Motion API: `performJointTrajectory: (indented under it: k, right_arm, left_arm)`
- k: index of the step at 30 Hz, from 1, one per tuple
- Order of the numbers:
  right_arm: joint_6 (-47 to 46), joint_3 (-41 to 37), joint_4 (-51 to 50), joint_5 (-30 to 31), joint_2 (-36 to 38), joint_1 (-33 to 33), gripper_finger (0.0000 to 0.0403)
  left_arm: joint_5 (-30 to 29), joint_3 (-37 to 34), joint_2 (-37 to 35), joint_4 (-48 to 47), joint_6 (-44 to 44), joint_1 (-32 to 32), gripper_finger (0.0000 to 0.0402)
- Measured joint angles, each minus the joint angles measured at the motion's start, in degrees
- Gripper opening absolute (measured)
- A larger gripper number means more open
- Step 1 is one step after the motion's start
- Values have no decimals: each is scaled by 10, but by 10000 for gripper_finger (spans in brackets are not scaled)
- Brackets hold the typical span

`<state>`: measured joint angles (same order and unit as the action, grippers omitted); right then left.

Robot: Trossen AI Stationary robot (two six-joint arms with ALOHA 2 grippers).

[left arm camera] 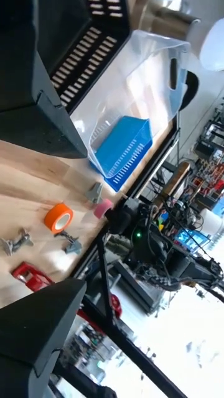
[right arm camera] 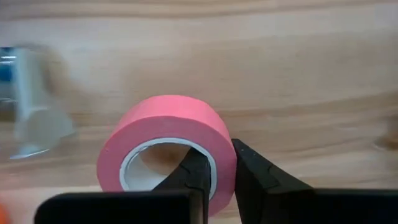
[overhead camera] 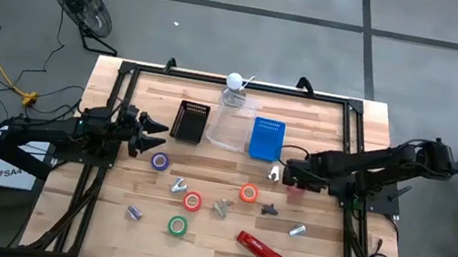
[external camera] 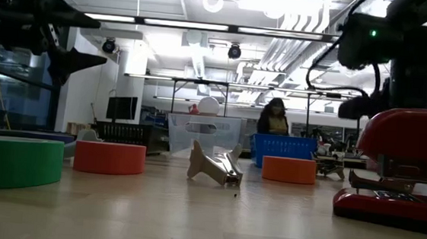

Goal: Pick and place Stapler, Stapler remover, tape
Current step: Put the pink tape into the black basket

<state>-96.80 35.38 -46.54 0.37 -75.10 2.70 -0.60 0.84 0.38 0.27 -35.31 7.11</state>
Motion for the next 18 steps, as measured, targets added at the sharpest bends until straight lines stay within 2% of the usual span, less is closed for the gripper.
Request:
performJointTrajectory:
  k: [8, 14, 18]
  right_arm:
    - [56, 37, 1, 77, 51, 0, 35]
    - [150, 97, 5, 193, 62, -1, 35]
    - [258, 148, 34, 262, 62, -10, 35]
  left_arm:
    - [25, 9, 1, 0, -40, 0, 328]
    - [30, 39, 6, 5, -40, 0, 328]
    - [18, 46, 7, 20, -59, 0, 328]
